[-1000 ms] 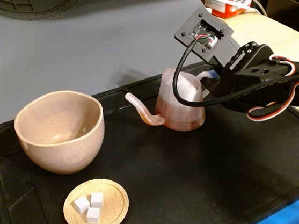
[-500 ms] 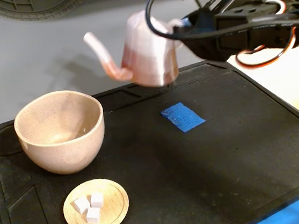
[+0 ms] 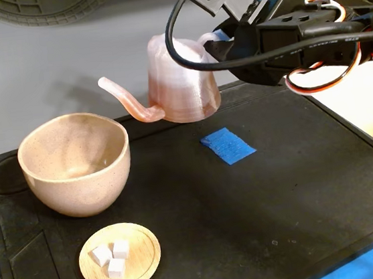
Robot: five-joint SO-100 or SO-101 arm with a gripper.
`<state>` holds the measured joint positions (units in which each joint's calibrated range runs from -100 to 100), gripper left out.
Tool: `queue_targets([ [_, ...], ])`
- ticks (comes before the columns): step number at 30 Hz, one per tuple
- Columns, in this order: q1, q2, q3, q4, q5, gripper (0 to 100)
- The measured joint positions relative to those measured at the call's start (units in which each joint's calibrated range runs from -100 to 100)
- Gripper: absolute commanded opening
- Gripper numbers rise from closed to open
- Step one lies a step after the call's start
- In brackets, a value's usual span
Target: Pick up a kettle and pour liquid into a cup.
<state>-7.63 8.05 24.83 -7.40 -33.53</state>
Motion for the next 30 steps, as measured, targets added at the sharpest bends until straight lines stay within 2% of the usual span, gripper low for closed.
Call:
queue_targets([
  [4, 0.0, 0.0, 0.0, 0.0, 0.31, 1],
  [5, 0.23, 0.0, 0.0, 0.0, 2.93, 1],
  [8, 0.38, 0.0, 0.0, 0.0, 3.67, 1],
  [12, 0.38, 5.31, -9.74, 0.0, 3.82, 1],
  [14, 0.38, 5.31, -9.83, 0.0, 8.54, 1],
  [19, 0.38, 5.82, -11.68, 0.0, 16.29, 1],
  [30, -0.23, 5.82, -13.73, 0.09, 16.97, 1],
])
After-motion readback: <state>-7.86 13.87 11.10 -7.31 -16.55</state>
